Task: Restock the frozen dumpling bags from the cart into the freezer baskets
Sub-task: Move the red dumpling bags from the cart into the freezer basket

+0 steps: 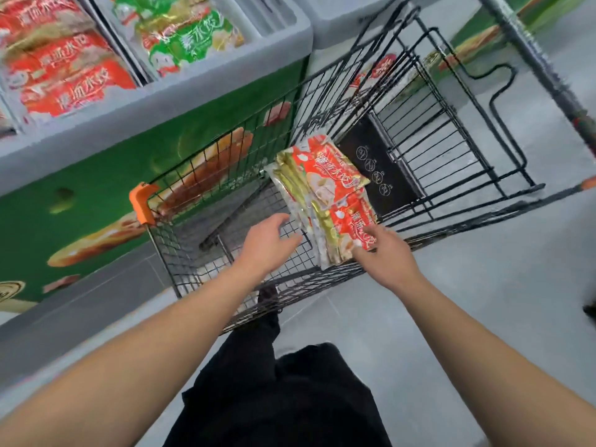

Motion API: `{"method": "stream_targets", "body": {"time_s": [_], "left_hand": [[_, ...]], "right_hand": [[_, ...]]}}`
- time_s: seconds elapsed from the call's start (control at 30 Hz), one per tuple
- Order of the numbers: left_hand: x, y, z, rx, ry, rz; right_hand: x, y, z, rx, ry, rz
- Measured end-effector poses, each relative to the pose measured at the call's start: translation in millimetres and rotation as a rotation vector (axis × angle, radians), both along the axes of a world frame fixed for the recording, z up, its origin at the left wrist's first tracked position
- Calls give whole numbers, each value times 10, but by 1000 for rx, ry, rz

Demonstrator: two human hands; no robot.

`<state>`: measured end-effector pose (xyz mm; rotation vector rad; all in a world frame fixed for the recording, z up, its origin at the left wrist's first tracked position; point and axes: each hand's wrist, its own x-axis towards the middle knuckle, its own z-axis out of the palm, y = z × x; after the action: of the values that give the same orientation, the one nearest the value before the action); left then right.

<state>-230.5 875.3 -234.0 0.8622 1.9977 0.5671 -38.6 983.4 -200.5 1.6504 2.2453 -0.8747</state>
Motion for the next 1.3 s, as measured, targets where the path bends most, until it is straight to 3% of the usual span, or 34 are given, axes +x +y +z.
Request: {"method": "stream_targets", "body": {"time_s": [0.23, 0.53, 0.77, 0.87, 1.03, 1.13, 1.2, 1.3], "left_hand": [[55, 479, -403, -97, -104, 120], [208, 1285, -1168, -248, -222, 425], [228, 1970, -1778, -386, -166, 578], [226, 2120, -1917, -460, -132, 575], [301, 2096, -1667, -267, -489, 828], [512, 1906, -1395, -276, -669, 788], [604, 1769, -1296, -368, -725, 645], [549, 1656, -1271, -497, -488, 418]], "right_hand": [[-182, 645, -435, -156, -40, -6], [-241, 1408, -1264, -395, -72, 60], [-357, 1919, -1845, -539, 47, -165], [-411, 2024, -1995, -642, 107, -365], [-525, 2101, -2064, -901, 327, -818], [-523, 2022, -2015, -838, 352, -952], [-408, 1943, -2030, -700, 279, -870], [-173, 1956, -2119, -520, 121, -674]]}}
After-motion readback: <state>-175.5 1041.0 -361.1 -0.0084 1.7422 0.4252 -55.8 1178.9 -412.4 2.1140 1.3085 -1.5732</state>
